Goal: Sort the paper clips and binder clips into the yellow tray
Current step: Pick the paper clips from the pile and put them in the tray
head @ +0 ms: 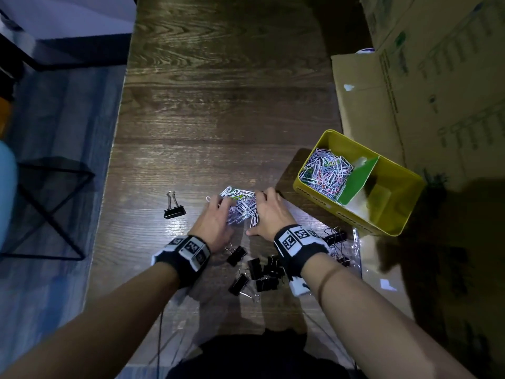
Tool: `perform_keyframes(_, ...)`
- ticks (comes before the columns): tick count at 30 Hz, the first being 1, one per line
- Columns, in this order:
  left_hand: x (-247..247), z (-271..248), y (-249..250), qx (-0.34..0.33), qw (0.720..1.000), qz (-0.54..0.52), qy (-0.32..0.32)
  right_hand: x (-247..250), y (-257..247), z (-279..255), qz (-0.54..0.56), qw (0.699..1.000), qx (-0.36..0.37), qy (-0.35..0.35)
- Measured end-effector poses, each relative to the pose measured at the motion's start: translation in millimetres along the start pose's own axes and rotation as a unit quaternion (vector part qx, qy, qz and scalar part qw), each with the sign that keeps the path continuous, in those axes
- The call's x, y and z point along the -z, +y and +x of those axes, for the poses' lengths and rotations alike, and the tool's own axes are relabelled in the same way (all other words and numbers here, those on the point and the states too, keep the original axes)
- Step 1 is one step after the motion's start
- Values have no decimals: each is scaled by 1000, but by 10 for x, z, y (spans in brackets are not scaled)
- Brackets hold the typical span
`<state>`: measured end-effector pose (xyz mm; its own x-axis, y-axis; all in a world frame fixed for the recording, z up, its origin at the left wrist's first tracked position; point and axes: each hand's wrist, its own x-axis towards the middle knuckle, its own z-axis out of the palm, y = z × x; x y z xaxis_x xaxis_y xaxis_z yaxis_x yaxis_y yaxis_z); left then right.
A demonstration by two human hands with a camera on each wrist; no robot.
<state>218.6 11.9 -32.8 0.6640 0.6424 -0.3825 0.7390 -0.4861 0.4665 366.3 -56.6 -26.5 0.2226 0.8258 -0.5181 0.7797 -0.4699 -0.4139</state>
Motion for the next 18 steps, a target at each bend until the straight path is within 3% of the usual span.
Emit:
perform_keyframes(3, 76, 147, 48, -9, 1000, 2, 5, -28, -21, 1, -3, 1000, -10, 27)
perform_keyframes(6, 216, 263, -10, 46, 998, 47, -11, -32, -36, -9, -31, 998, -26, 55)
perform_keyframes(9, 256, 340, -18, 87, 992, 76, -45, -31, -126, 0, -32, 998, -35, 28)
perform_keyframes(12, 171, 364, 37, 76, 994, 64, -54, -42, -212, 31, 5, 999, -32, 18)
perform_keyframes(18, 96, 285, 65, 30, 999, -13, 7, -73, -164, 75, 50, 997, -33, 50)
